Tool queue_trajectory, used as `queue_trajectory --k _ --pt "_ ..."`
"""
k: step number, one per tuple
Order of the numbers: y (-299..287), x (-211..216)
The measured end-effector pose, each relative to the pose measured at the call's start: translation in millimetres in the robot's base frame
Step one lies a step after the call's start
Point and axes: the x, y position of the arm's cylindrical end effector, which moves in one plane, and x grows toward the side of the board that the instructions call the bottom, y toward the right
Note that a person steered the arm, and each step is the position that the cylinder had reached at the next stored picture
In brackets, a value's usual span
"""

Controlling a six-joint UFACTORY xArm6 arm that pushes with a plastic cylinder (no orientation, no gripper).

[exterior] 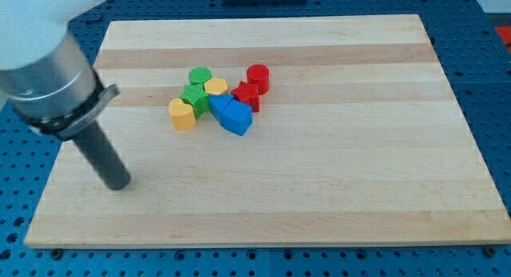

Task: Move the green star along with green circle a bit up

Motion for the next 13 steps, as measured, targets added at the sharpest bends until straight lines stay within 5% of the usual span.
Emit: queue_trajectory --k 4,7,13 --pt "8 -92" --pt "115 -60" --pt "64 -117"
